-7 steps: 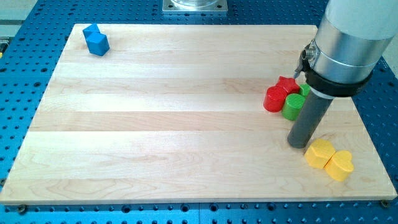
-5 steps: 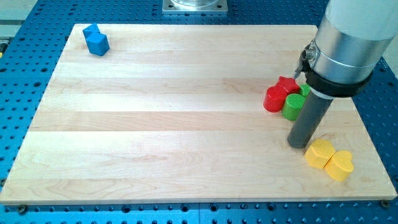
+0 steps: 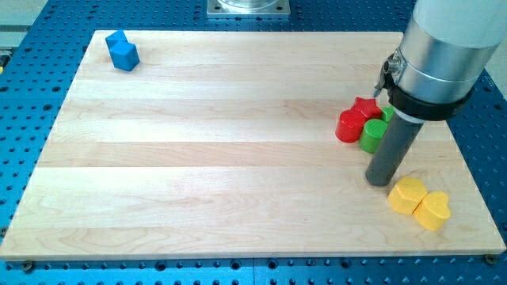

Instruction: Move the green circle to the left of the green star

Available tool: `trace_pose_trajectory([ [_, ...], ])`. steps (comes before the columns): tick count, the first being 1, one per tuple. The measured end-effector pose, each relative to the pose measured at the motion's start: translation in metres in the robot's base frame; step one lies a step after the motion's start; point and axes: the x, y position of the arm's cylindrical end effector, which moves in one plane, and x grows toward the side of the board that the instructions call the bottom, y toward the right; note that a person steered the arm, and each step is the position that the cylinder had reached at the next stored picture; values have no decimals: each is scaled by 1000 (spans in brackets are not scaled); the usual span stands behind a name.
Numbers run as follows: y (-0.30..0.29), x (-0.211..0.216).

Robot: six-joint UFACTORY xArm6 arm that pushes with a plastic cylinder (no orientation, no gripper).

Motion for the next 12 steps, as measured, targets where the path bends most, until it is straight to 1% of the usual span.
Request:
trace_pose_trajectory([
  [1, 0, -7],
  [7, 0, -11],
  [8, 0, -28],
  [10, -9, -33],
  [11, -14, -47],
  [12, -19, -71],
])
